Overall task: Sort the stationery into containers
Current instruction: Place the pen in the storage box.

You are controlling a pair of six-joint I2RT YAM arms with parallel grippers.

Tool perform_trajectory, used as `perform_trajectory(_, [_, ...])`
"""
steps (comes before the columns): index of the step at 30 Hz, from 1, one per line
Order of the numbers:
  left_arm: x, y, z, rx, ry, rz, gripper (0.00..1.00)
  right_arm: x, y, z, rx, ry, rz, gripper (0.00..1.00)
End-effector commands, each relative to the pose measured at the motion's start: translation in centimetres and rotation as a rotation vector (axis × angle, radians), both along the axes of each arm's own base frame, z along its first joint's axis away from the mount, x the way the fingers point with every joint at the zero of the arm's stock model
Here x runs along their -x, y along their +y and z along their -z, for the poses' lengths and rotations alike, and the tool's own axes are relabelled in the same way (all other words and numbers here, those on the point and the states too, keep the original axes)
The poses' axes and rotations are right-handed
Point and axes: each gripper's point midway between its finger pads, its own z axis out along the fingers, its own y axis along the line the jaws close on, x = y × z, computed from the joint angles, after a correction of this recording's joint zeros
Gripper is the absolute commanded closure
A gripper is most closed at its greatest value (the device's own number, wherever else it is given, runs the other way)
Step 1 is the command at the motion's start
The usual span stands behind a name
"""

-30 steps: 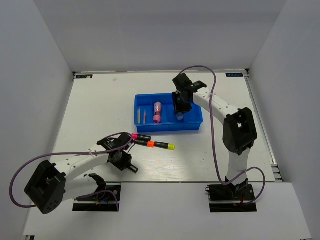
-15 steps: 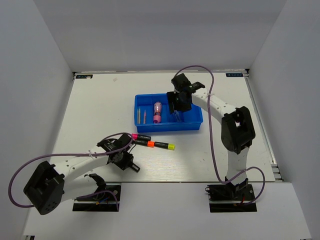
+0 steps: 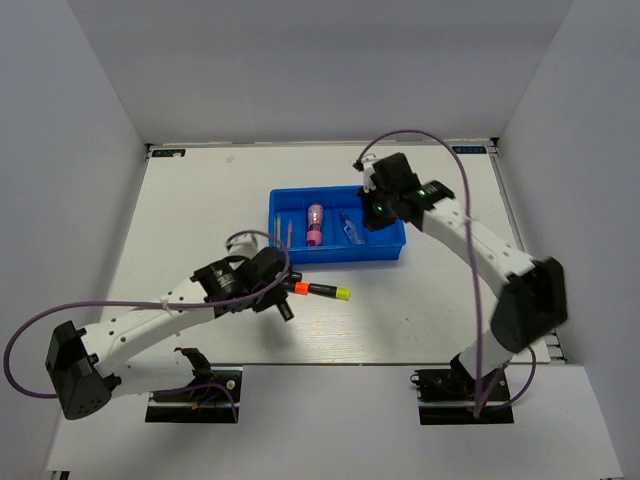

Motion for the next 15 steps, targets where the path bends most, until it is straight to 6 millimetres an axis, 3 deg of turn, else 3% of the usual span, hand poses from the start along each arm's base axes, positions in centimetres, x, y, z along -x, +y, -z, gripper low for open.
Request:
perform_trajectory(1, [-3.4, -3.5, -4.7, -0.052, -0.169, 0.242, 1.00, 2.3, -2.1, -2.8, 0.003, -0.215, -0.196, 1.00])
perform_trajectory(2, [-4.8, -5.4, -7.5, -0.016, -0.207, 0.290, 1.00, 2.5, -2.3, -4.9, -0.031, -0.312, -0.202, 1.00])
perform_trajectory(3, [-6.0, -7.0, -7.6, -0.028, -0.223, 0.358, 1.00, 3.9, -3.6, -1.8, 0.026, -0.284, -0.241, 0.77])
perform_trajectory(4, [-7.3, -9.3, -10.2, 0.027, -0.249, 0.382, 1.00, 4.6, -4.3, -3.9, 0.010, -0.362, -0.244, 0.59])
perform_trajectory(5, [-7.6, -10.5, -10.6, 0.058, -0.236, 0.439, 1.00, 4.1, -5.4, -3.8, 0.053, -0.398, -0.205, 0.51])
perform_trajectory(6, [-9.1, -11.5, -11.3, 0.088, -0.262, 0.459, 1.00, 4.4, -6.5, -2.5, 0.098, -0.389, -0.188, 0.69])
perform_trajectory(7, [-10.4, -13.2, -8.9, 0.075, -0.203, 0.512, 1.00, 4.7, -7.8, -2.3, 0.122, -0.405, -0.166, 1.00])
perform_trajectory(8, [-11.7, -15.7, -12.9, 0.176, -0.271, 0.558, 1.00, 4.6, -8.9, -2.0, 0.160, -0.408, -0.140, 1.00])
perform_trajectory(9, [-12.8, -16.5, -13.4, 0.202, -0.278, 0.575, 1.00, 5.2, -9.4, -1.0, 0.170, -0.390, -0.148, 1.00])
perform_trajectory(10, [-14.8, -18.6, -11.7, 0.216, -0.236, 0.600, 1.00, 6.0, -9.9, -0.3, 0.169, -0.378, -0.152, 1.00])
perform_trajectory(11, [-15.1, -20.0, -12.0, 0.264, -0.234, 0.637, 1.00, 6.6, -10.2, 0.0, 0.161, -0.384, -0.148, 1.00])
perform_trajectory(12, [-17.4, -21.5, -13.6, 0.297, -0.279, 0.643, 1.00, 7.1, -10.2, -0.2, 0.134, -0.394, -0.150, 1.00])
perform_trajectory(13, [-18.4, -22.7, -11.8, 0.314, -0.238, 0.648, 1.00, 7.1, -10.5, -0.1, 0.130, -0.399, -0.136, 1.00])
perform_trajectory(14, [-18.4, -23.8, -11.9, 0.351, -0.227, 0.677, 1.00, 7.3, -10.8, 0.4, 0.121, -0.396, -0.113, 1.00])
perform_trajectory(15, [-20.2, -25.0, -12.8, 0.376, -0.261, 0.674, 1.00, 7.3, -11.1, 0.4, 0.119, -0.400, -0.104, 1.00])
